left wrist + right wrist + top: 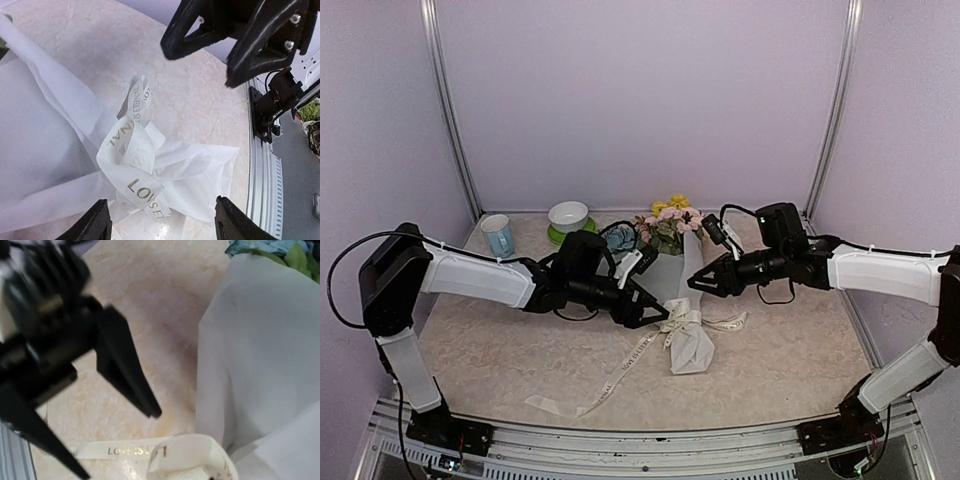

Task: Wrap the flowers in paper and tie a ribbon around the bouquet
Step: Adjust the half-tied ribbon on the folded bouquet.

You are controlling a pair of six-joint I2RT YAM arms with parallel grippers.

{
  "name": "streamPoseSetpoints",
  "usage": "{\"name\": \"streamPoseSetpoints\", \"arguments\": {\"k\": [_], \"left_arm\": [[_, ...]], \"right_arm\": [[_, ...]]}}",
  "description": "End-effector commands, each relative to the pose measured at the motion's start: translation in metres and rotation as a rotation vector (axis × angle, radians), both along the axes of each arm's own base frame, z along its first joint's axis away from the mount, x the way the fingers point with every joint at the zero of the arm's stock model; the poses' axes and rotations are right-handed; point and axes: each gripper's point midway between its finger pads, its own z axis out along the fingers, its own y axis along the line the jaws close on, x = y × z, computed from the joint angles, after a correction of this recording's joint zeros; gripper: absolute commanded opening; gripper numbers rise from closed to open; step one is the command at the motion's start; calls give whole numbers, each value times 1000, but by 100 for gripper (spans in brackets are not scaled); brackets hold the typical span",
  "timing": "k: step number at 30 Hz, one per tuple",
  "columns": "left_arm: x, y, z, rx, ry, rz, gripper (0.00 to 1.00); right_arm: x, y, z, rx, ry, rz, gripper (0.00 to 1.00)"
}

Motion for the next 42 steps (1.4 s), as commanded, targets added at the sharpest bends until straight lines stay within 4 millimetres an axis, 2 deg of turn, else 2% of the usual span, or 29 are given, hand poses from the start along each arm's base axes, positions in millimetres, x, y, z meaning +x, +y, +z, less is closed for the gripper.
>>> {"name": "streamPoseSetpoints", "arguments": {"k": [1, 3, 7, 8, 11, 12, 15, 17, 20, 22, 24, 27, 31, 36, 39, 42], "left_arm": [[11, 3, -17, -3, 52, 38, 64], [6, -6, -29, 2, 100, -6, 63], [-10, -21, -36, -12, 108, -83, 62], [-10, -22, -38, -9, 107, -86, 59], [1, -25, -29, -28, 93, -66, 37], [3, -25, -24, -40, 81, -61, 33], [6, -24, -16, -48, 43, -52, 34], [10, -21, -18, -34, 41, -40, 40], [9, -23, -18, -38, 56, -59, 40], [7, -26, -17, -37, 63, -68, 32], [7, -25, -12, -47, 55, -67, 20], [6, -26, 8, -83, 15, -79, 0], [4, -27, 23, -96, -10, -90, 0], [2, -30, 40, -97, -47, -113, 2], [4, -30, 36, -78, -54, -109, 7], [9, -27, 28, -55, -52, -95, 11]], "right_arm": [[-4, 3, -2, 17, -1, 10, 39], [-5, 2, -4, 9, 1, 10, 39], [-7, 0, -6, -7, -4, 10, 39], [-7, -1, -7, -10, -6, 12, 39], [-7, -1, -7, -21, -12, 19, 39], [-7, -1, -8, -25, -12, 21, 39], [-9, -2, -9, -24, -11, 26, 39], [-10, -2, -10, -26, -11, 27, 39], [-10, -2, -13, -32, -8, 33, 39], [-10, -2, -13, -38, -9, 34, 38], [-9, -4, -14, -46, -11, 26, 38], [-7, -8, -20, -60, -3, 12, 38], [7, -24, -36, -104, 43, -74, 38], [32, -61, -72, -205, 146, -266, 39], [38, -76, -92, -244, 196, -320, 39], [35, -74, -100, -248, 220, -302, 39]]}}
